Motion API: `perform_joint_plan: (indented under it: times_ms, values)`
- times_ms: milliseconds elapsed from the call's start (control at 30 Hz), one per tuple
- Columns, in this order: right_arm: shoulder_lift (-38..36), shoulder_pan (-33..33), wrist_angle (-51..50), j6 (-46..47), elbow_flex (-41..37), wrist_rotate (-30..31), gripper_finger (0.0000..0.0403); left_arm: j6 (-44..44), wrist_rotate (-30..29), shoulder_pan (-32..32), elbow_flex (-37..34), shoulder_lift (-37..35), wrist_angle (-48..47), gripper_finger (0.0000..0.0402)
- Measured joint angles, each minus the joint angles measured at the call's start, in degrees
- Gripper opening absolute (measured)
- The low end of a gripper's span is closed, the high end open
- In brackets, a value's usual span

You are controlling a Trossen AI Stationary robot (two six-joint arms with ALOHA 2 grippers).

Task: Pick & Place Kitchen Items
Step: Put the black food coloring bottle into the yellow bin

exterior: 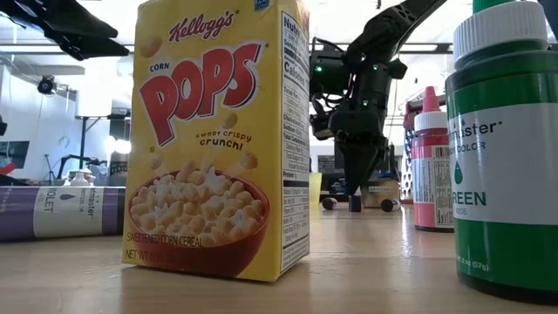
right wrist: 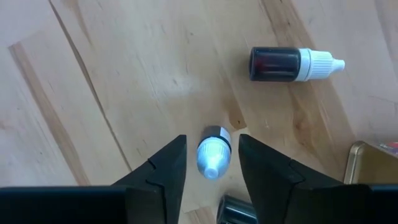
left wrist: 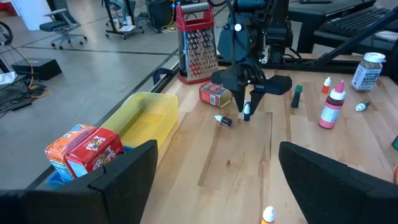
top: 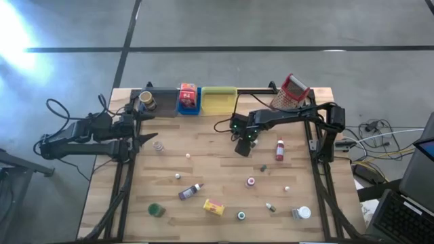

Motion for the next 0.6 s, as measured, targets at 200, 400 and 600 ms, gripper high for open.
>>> perform_joint_plan:
  times_ms: [200, 400, 600]
  values:
    - [0.0, 0.0, -0.1, -0.1, 0.2, 0.0, 0.0154, 0.0, 0.0, 0.0, 0.0, 0.0, 0.0, 0.0339]
    - [0.0, 0.0, -0.3, -0.2, 0.1, 0.0, 0.0126, 0.0, 0.0, 0.0, 0.0, 0.0, 0.0, 0.0339]
    - [0.0, 0.0, -0.6, -1.1, 0.1, 0.0, 0.0090, 0.0, 0.0, 0.0, 0.0, 0.0, 0.0, 0.0339]
